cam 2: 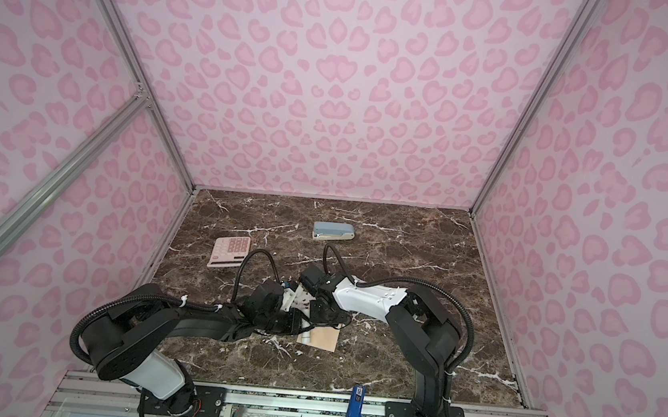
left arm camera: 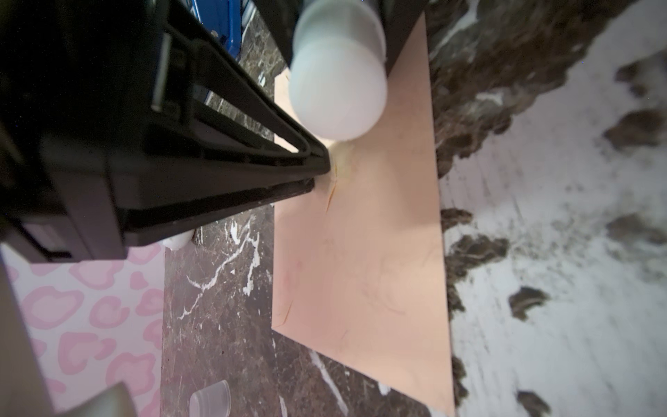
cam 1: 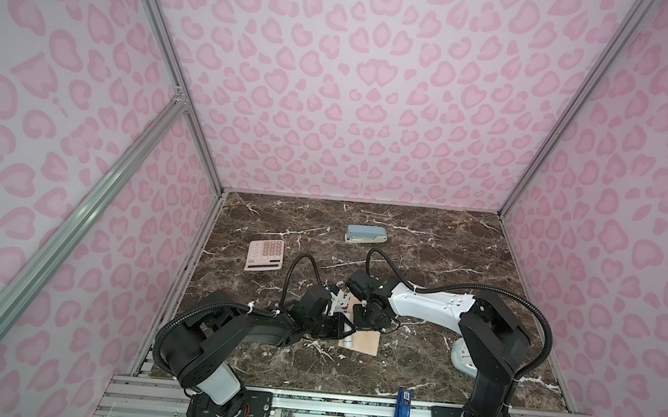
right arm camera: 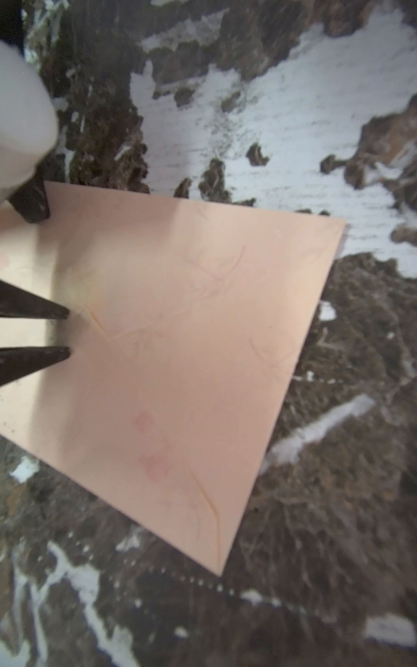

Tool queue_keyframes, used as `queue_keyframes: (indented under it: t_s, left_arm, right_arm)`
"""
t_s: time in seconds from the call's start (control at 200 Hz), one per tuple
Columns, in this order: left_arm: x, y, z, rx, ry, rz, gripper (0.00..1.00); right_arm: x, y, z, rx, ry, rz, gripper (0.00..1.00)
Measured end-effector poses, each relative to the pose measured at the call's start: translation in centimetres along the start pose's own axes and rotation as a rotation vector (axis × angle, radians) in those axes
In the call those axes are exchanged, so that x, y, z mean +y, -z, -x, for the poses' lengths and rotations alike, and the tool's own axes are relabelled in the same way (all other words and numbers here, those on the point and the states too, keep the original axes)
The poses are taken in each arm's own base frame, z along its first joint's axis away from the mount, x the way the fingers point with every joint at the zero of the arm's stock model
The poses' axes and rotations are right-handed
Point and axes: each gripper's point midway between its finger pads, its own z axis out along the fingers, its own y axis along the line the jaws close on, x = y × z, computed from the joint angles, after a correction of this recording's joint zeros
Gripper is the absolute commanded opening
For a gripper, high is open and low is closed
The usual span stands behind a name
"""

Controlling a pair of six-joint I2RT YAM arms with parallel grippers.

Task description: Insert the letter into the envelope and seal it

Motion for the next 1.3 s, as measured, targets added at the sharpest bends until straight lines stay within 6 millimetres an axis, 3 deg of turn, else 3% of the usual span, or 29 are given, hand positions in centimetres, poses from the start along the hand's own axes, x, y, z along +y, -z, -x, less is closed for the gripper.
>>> queue_keyframes:
  t_s: [0.26, 0.415, 0.65, 0.785, 1.135, 1.3]
  left_arm:
    - [0.01, 0.0, -0.01, 0.0, -0.003, 0.0, 0.04]
    - [0.01, 0.0, -0.01, 0.0, -0.003, 0.0, 0.04]
    - [0.01, 0.01, -0.01, 0.0, -0.003, 0.001, 0.04]
    - [0.01, 0.01, -0.01, 0.0, -0.003, 0.001, 0.04]
    - [0.02, 0.01, -0.01, 0.0, -0.003, 0.002, 0.04]
    - [0.07, 0.01, 0.01, 0.004, -0.002, 0.007, 0.04]
  right_arm:
    - [0.16, -0.04, 0.0, 0.001, 0.0, 0.007, 0.24]
    - [0.0, 0.02, 0.0, 0.002, 0.001, 0.002, 0.13]
    - [-0.18, 0.11, 0.04, 0.007, 0.013, 0.005, 0.14]
    - [-0.38, 0.11, 0.03, 0.01, 0.018, 0.002, 0.0]
    - [-0.45, -0.17, -0.06, 0.02, 0.028, -0.017, 0.0]
    - [-0.43, -0.23, -0.11, 0.019, 0.033, -0.024, 0.09]
